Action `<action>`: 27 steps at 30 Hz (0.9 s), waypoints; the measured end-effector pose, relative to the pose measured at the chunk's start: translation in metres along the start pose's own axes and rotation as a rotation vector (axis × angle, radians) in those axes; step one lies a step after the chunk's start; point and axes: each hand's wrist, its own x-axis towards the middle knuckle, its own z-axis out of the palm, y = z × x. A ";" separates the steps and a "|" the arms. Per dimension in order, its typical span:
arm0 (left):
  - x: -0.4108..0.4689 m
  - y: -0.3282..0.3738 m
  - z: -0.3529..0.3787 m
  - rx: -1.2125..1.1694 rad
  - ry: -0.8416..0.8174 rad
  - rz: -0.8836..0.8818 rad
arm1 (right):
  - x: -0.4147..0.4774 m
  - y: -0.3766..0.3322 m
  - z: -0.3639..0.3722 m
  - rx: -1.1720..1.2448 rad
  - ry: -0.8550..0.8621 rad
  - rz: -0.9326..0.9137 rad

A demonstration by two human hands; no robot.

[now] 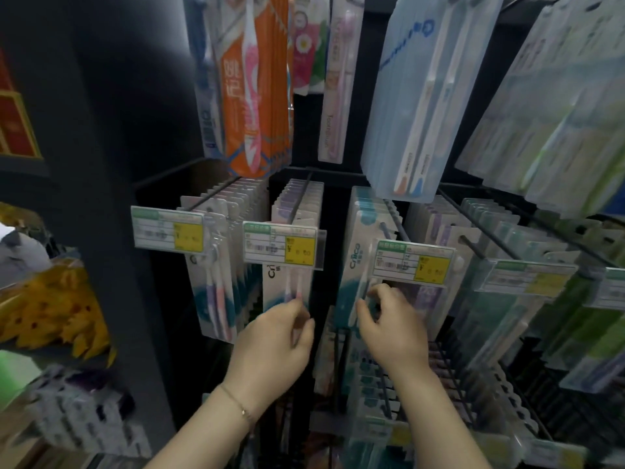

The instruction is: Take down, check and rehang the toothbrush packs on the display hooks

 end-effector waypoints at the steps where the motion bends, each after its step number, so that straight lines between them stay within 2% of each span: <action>1: -0.003 -0.004 -0.006 0.012 0.037 0.010 | -0.001 -0.006 0.002 0.037 0.016 -0.026; 7: -0.001 -0.031 -0.020 -0.123 0.291 -0.097 | -0.003 -0.041 0.022 0.319 -0.074 -0.126; 11: 0.008 -0.038 -0.018 -0.246 0.209 -0.200 | -0.001 -0.055 0.036 0.425 -0.139 -0.095; 16: 0.018 -0.040 -0.015 -0.313 0.143 -0.174 | -0.003 -0.063 0.046 0.508 -0.148 -0.077; 22: 0.025 -0.037 -0.018 -0.399 0.139 -0.167 | -0.009 -0.072 0.045 0.634 -0.039 -0.058; 27: 0.027 -0.039 -0.020 -0.470 0.121 -0.206 | -0.010 -0.079 0.039 0.637 0.005 -0.086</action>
